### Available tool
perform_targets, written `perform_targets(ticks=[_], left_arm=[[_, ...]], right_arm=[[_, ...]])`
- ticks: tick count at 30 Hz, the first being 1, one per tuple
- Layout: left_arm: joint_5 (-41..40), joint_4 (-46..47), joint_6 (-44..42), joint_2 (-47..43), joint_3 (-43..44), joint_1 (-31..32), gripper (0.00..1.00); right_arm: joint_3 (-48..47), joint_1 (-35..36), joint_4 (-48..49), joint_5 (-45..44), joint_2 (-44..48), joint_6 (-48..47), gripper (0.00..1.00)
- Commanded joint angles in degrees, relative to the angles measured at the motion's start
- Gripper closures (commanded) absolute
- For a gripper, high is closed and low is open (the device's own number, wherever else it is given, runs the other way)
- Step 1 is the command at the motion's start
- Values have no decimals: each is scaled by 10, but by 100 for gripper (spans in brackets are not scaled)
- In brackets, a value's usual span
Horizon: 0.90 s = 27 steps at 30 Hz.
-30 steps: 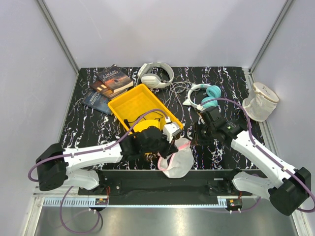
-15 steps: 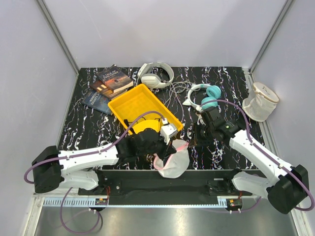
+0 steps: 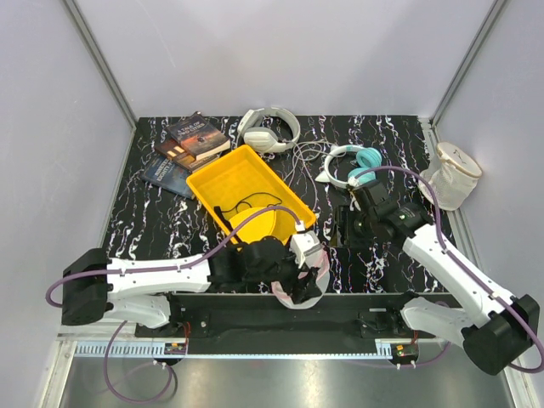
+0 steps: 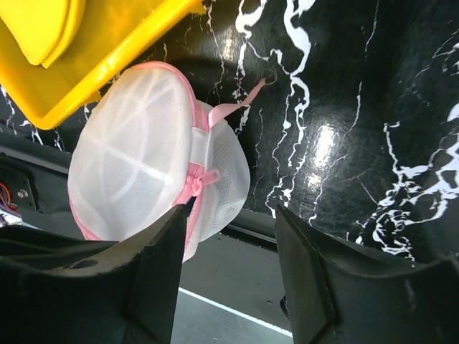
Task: Unzip the laundry bag and remove the bra
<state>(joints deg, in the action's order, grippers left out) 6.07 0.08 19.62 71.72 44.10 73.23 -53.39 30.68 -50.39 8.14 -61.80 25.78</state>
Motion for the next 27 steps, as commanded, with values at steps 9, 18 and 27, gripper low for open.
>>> perform_targets(ticks=[9,18,27], left_arm=[[-188,-87,46,-161,5,-13,1],[-172,-205,85,-306,-58,-218,1],[-141,-236,106,-320,-94,-288,1]], right_arm=[[-62,99,55,38,41,-50,37],[-116,278,127,-69,-53,-97,37],[-159,343,161,-78,-180,-196,33]])
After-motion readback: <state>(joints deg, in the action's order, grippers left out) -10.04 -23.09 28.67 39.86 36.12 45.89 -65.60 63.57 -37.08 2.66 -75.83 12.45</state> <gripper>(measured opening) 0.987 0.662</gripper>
